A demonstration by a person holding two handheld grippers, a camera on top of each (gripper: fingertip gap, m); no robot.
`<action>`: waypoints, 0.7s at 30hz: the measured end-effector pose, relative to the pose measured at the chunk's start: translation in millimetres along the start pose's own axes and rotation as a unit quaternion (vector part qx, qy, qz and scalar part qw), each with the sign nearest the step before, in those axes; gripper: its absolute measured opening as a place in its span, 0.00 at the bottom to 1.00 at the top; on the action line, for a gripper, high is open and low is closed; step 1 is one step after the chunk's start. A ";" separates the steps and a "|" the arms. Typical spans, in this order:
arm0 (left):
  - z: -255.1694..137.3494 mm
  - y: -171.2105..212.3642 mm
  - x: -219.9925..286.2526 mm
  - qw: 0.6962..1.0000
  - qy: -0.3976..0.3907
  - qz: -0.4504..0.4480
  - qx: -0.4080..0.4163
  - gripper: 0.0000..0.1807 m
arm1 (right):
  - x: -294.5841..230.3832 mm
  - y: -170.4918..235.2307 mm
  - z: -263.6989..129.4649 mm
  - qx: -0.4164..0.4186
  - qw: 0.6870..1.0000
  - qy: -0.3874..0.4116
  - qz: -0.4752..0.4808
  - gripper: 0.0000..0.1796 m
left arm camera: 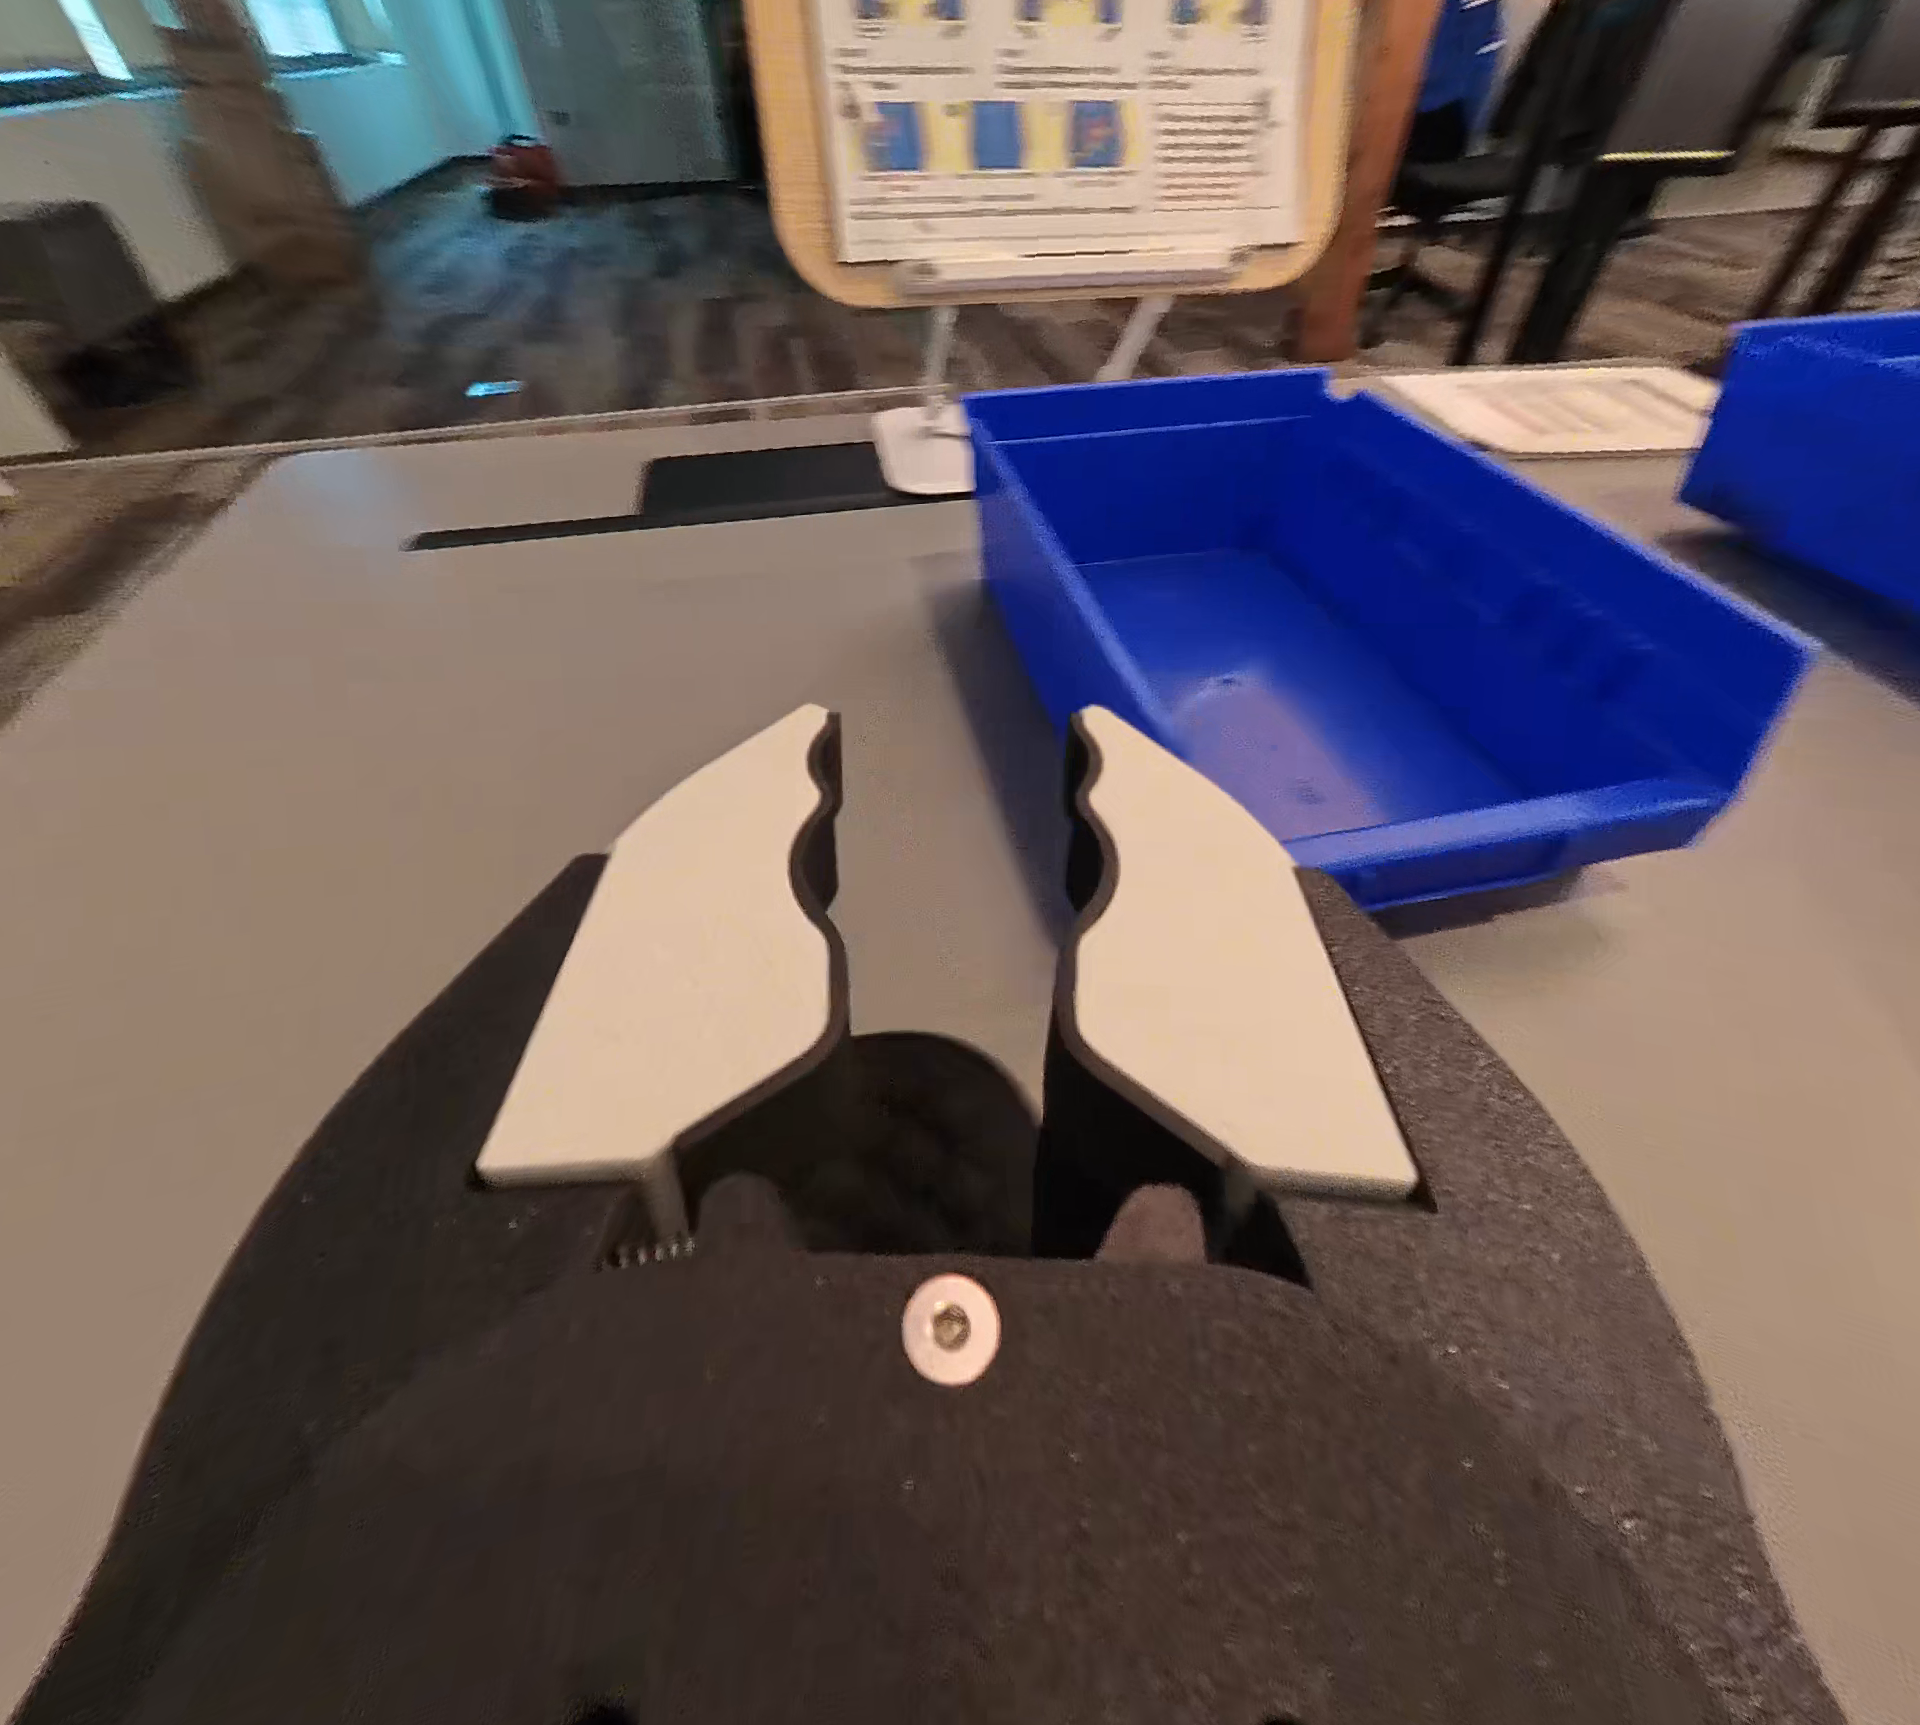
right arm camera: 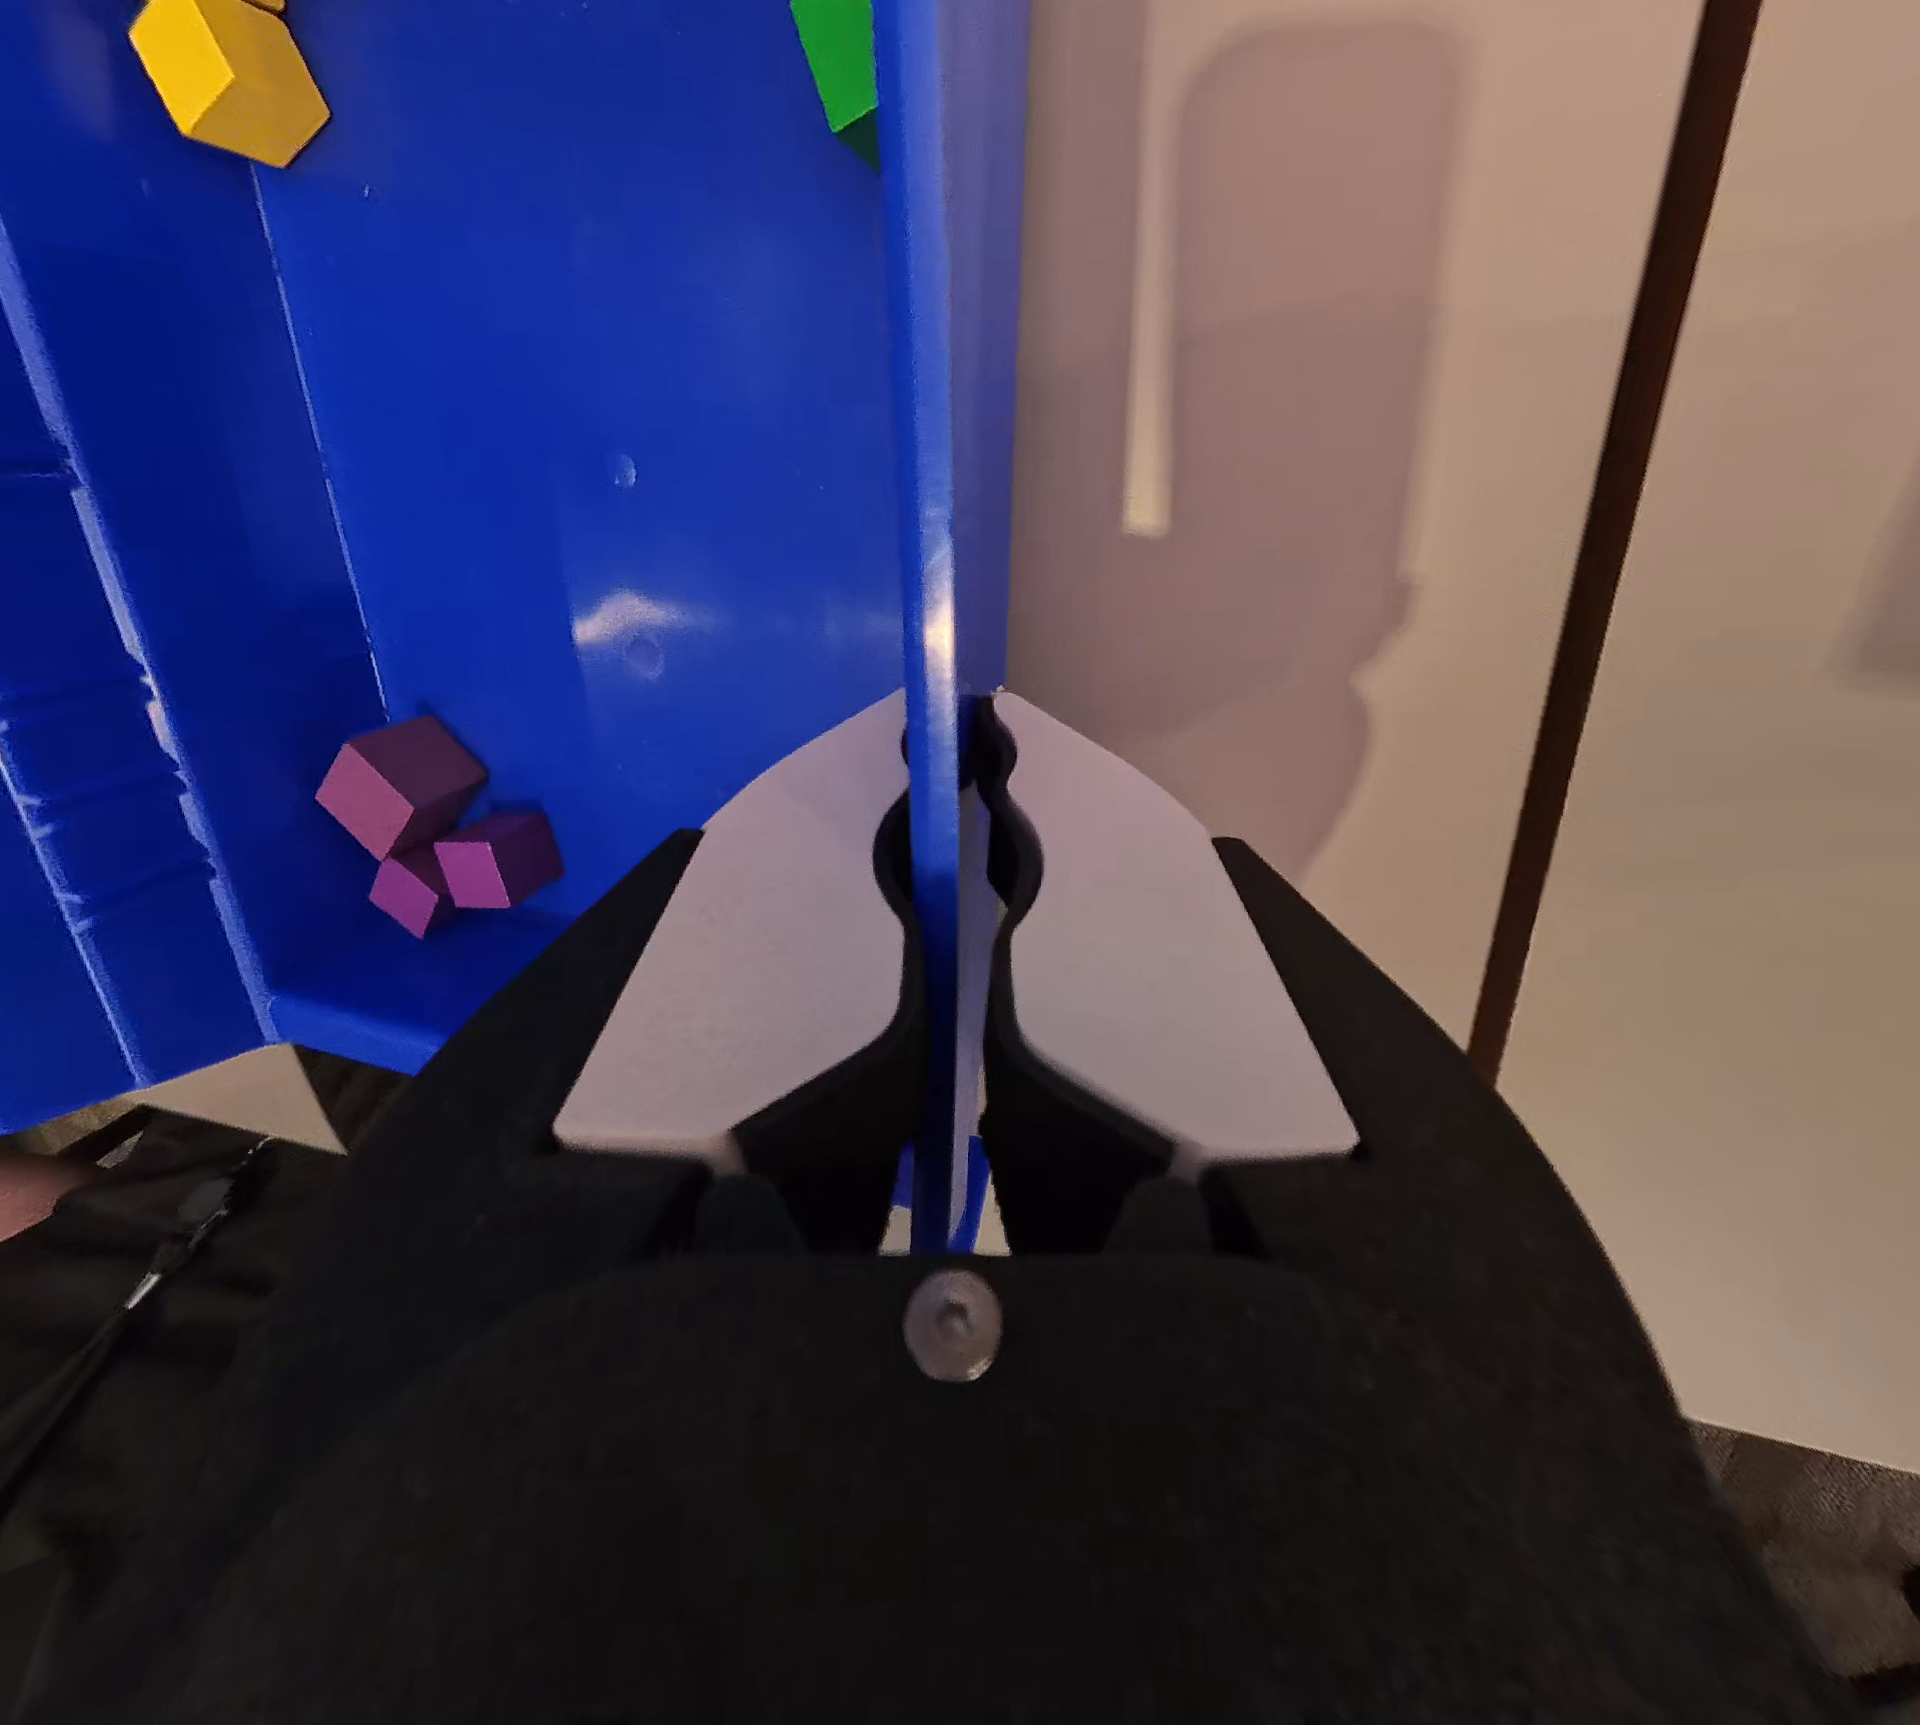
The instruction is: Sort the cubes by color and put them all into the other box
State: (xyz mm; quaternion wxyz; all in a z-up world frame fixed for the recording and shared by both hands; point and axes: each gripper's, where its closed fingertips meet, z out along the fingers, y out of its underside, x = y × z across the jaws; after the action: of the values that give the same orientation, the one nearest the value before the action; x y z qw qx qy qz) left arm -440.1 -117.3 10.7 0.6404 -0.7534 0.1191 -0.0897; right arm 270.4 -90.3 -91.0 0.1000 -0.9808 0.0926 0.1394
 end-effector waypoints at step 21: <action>-86.5 31.0 -132.5 0.988 -0.137 -0.074 -0.019 0.28 | -392.3 -58.7 -58.1 -0.032 0.962 -0.051 -0.267 0.04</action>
State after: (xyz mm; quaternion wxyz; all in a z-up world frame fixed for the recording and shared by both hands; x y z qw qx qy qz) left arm -593.6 -164.6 -3.5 0.6274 -0.7777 -0.0243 -0.0304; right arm -72.8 13.7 88.1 0.1063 -0.9643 -0.1821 0.1602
